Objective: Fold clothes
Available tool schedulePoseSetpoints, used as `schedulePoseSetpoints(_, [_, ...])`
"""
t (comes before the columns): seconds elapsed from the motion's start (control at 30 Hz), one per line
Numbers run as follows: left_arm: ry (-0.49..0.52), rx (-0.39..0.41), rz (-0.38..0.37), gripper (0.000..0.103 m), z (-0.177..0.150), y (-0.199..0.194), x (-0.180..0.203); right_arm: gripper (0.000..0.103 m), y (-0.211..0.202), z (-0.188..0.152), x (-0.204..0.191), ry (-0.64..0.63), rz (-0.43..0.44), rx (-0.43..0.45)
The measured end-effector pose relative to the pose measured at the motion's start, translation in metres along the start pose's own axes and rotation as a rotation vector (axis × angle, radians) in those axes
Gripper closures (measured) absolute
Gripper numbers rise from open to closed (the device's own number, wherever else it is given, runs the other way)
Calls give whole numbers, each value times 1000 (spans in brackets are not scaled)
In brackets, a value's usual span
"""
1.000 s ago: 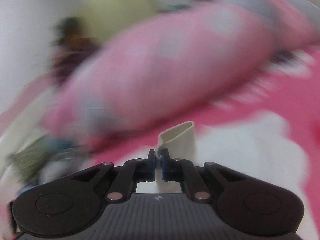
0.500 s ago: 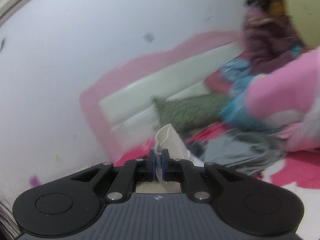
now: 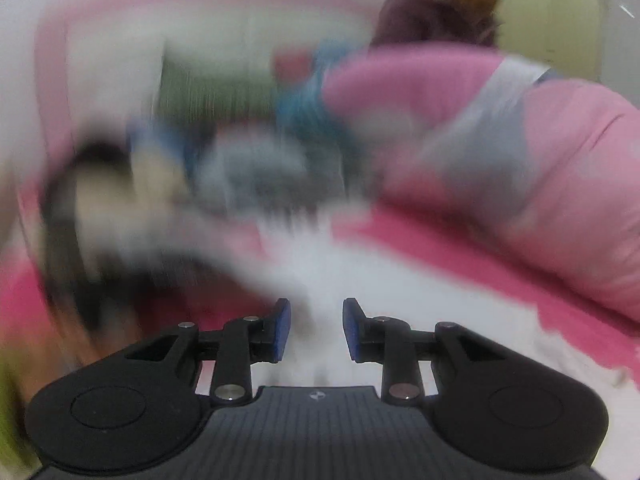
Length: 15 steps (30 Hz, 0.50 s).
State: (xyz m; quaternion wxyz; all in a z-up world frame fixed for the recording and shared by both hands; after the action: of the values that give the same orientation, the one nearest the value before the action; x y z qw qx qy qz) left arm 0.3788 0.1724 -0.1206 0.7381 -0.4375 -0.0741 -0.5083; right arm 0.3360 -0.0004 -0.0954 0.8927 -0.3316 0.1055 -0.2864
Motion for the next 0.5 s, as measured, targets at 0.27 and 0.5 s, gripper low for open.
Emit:
schedulePoseSetpoints(0.27, [-6, 9, 8, 41, 3, 5, -2, 59, 48, -45, -42, -408, -132, -79])
schedulePoseSetpoints(0.5, [-1, 11, 10, 41, 3, 3, -4, 68, 41, -45, -38, -412, -145, -64])
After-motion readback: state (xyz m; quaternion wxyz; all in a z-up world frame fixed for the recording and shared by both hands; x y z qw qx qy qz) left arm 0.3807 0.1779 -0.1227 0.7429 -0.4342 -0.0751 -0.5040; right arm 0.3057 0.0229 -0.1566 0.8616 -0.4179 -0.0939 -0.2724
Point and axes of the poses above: each gripper's, at about its wrist camera, not at the fingertips, and y roughly the way its jaws point, x to its right, z to its top, the point moved 6 cm from there along y, roughly the way its jaws point, and after that the axes turned 11 degrees about z, right-handed, at the moved point
